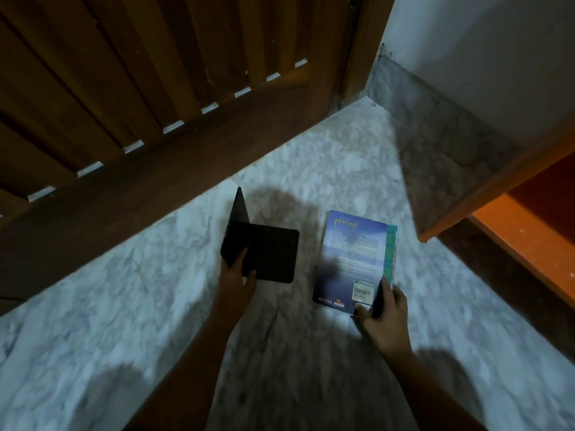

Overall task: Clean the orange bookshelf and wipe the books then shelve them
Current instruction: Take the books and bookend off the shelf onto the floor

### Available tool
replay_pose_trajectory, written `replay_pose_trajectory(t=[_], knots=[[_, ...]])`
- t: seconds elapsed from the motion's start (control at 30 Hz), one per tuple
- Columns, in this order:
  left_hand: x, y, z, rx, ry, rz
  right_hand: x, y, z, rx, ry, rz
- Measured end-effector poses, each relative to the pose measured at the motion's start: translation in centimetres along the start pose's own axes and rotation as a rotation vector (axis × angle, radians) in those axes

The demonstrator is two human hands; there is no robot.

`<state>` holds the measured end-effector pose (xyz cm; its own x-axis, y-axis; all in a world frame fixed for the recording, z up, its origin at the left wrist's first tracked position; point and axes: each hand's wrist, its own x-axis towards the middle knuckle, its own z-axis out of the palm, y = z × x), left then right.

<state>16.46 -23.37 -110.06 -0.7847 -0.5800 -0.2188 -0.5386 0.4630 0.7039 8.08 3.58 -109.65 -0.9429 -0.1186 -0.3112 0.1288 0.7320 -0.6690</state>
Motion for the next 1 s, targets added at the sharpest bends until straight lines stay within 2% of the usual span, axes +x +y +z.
replay_pose_trajectory(t=[0.13, 0.2, 0.3, 0.53, 0.7, 0.83, 0.97, 1.0], knots=[[-2.3, 2.9, -3.4, 0.056, -0.021, 0.008, -1.1, -3.0, -2.2, -0.131, -0.084, 0.016], [-3.8, 5.4, -6.3, 0.092, -0.037, -0.012, -2.4, -6.1, -4.5, -0.110, -0.145, 0.004], [-6.4, 10.2, -11.3, 0.120, -0.139, -0.084, -4.4, -11.0, -9.0, -0.114, -0.183, 0.044], [-9.7, 27.8, -24.8, 0.342, -0.366, 0.065, -10.6, -26.9, -25.4, -0.213, -0.250, 0.094], [-11.2, 41.5, -32.3, 0.417, -0.399, 0.232, -15.2, -36.1, -37.4, -0.192, -0.153, 0.060], [-12.5, 51.6, -37.0, 0.510, -0.374, 0.474, -19.1, -41.7, -46.2, -0.166, -0.010, 0.055], [-14.7, 60.4, -39.4, 0.439, -0.215, 0.726, -23.1, -44.6, -52.2, -0.118, 0.186, 0.048], [-15.5, 62.6, -39.6, 0.405, -0.289, 0.730, -24.1, -45.1, -53.8, -0.092, 0.247, 0.047]])
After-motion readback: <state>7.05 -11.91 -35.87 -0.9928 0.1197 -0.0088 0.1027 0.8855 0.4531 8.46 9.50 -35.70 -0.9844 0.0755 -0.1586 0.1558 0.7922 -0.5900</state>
